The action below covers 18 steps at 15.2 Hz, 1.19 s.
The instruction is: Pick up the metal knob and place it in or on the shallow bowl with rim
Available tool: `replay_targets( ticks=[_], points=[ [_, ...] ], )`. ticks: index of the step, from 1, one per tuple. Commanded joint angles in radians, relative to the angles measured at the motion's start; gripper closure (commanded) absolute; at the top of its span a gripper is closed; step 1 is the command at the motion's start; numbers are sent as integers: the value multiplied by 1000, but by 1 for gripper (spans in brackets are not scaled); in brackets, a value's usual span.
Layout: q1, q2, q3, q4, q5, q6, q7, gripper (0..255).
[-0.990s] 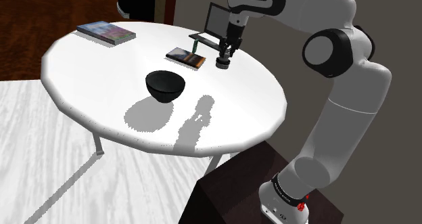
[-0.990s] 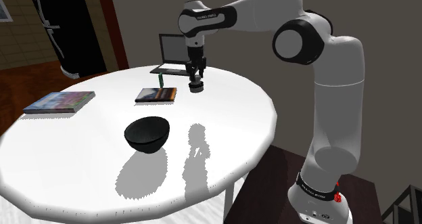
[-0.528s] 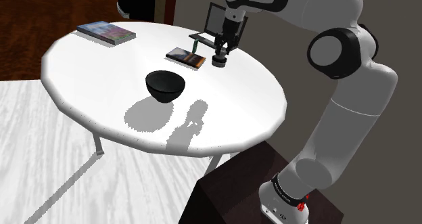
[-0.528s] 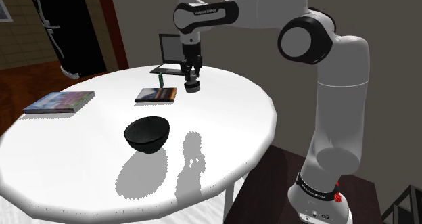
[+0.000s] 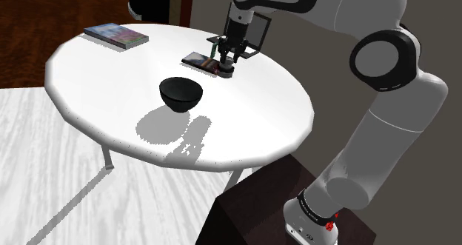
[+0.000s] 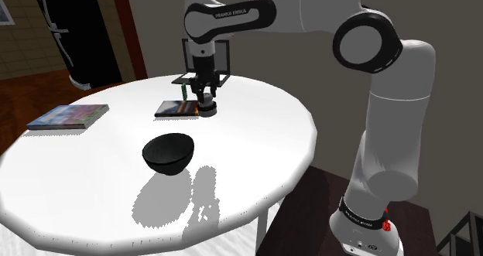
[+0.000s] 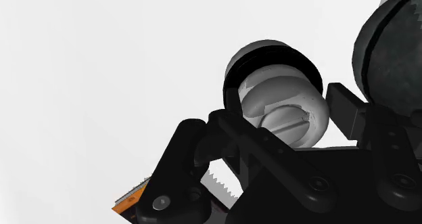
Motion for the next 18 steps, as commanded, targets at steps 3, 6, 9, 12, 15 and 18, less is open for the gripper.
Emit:
replay_targets(
  ticks=[3,6,9,12,15,18],
  points=[
    [51,-1,36,2,-4,0,89,255],
    [91,3,64,8,-6,0,156,255],
    [130,16,91,26,-9,-4,222,255],
    [169,39,117,57,-12,-11,288,255],
    [202,62,137,76,-16,-6,341,255],
    [201,60,137,32,-16,36,340,255]
  ],
)
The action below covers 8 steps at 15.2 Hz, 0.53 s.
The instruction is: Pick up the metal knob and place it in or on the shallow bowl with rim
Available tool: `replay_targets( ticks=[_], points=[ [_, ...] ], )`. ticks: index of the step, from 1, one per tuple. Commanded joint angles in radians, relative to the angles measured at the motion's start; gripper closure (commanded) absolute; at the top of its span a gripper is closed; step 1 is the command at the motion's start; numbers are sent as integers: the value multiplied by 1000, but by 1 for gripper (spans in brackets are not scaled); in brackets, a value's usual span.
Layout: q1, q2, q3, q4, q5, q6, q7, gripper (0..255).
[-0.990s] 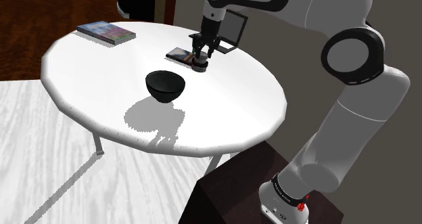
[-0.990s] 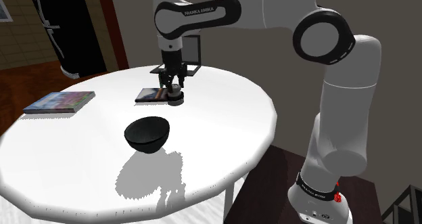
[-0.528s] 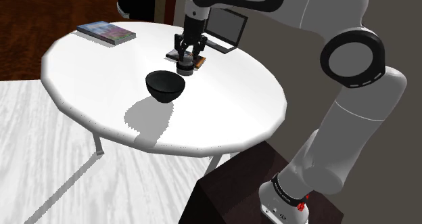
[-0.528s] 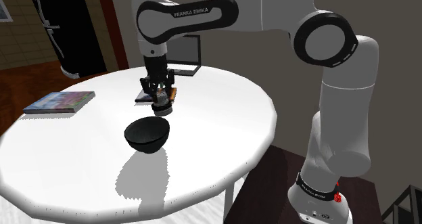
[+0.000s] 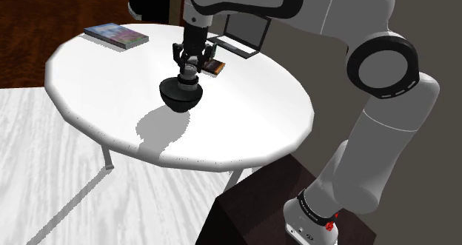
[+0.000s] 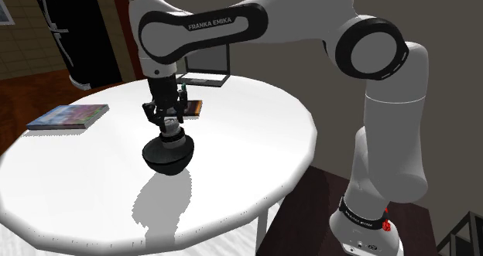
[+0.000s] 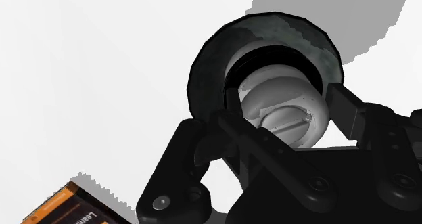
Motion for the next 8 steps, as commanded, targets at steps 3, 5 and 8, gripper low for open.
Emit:
replay_targets(
  ticks=[3,5,8],
  points=[
    [0,3,0,-50,0,54,0,255],
    [0,4,0,-75,0,80,0,255],
    [0,8,0,-110,0,119,-1,255]
  ],
)
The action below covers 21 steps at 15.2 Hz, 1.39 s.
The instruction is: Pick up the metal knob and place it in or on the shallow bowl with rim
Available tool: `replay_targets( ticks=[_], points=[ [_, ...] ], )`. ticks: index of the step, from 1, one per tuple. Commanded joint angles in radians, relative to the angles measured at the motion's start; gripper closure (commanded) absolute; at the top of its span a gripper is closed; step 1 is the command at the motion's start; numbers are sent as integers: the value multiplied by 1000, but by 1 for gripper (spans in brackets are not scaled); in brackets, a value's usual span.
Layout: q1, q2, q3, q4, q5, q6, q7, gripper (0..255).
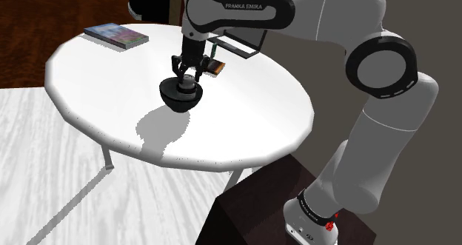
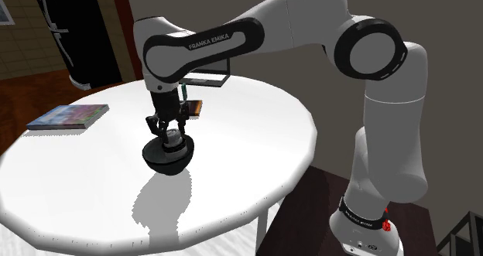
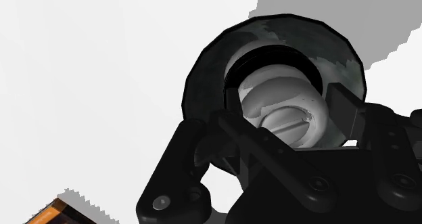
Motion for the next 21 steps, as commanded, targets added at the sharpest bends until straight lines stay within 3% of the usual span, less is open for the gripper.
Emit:
replay_targets(
  ticks=[1,9,10,15,19,21],
  points=[
    [0,3,0,-24,0,28,0,255],
    [0,4,0,-32,0,37,0,255],
    [0,4,0,-32,0,37,-1,0],
    [0,4,0,-32,0,37,-1,0],
    [-1,0,-1,90,0,-89,0,0],
    [-1,0,-1,90,0,-89,0,0]
  ],
)
